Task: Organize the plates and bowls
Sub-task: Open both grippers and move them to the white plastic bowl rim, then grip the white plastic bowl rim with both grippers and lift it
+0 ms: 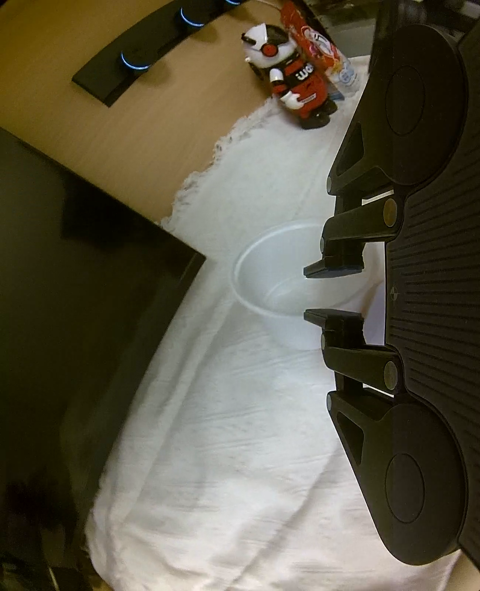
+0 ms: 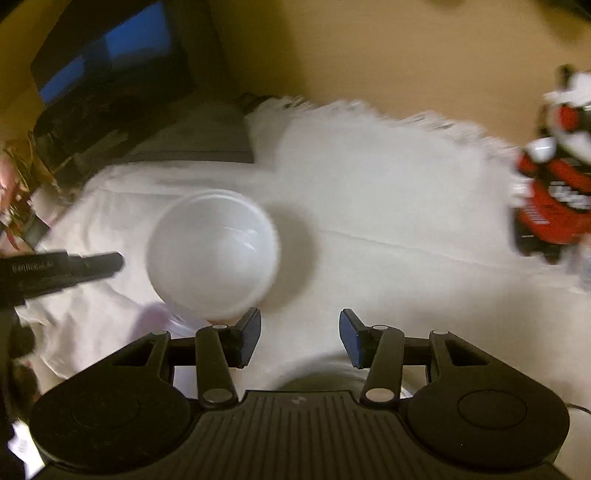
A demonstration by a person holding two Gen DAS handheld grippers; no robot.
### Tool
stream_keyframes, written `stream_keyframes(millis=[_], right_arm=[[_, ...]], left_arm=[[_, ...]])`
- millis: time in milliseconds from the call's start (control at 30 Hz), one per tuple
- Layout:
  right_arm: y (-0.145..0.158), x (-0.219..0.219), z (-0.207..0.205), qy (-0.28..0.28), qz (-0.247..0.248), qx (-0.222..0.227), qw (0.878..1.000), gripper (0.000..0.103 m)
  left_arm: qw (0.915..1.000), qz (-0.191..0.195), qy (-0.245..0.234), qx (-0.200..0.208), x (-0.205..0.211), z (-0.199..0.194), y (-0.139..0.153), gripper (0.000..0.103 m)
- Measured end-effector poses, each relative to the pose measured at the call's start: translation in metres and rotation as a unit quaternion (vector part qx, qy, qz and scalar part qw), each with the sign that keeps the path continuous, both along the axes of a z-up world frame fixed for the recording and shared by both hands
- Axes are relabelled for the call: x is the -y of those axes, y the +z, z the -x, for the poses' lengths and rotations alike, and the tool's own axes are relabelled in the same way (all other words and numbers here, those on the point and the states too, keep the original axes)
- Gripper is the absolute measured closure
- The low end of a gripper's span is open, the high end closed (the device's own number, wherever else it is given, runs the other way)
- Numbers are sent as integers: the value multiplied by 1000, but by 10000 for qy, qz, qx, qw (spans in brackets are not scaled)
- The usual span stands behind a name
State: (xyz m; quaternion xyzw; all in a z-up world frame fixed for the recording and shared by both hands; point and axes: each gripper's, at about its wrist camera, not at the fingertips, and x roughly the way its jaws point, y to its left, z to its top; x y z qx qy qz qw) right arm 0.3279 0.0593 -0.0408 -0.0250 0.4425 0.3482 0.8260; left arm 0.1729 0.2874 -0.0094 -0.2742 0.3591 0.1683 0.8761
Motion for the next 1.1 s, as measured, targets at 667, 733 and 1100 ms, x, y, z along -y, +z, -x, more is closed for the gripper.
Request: stream_keyframes(millis=[667, 733, 1100], right_arm=[[-91, -95, -71, -275, 75, -1314, 9909, 83], [-74, -84, -60, -287, 45, -1024, 9943, 83], [33, 89, -7, -1042, -204, 380, 9936, 83]], left_arm=[[9905, -96, -314, -1334, -30, -96, -78, 79], [9911, -127, -403, -1259, -22, -99, -69, 79], [9814, 76, -1896, -291, 117, -104, 20, 79]])
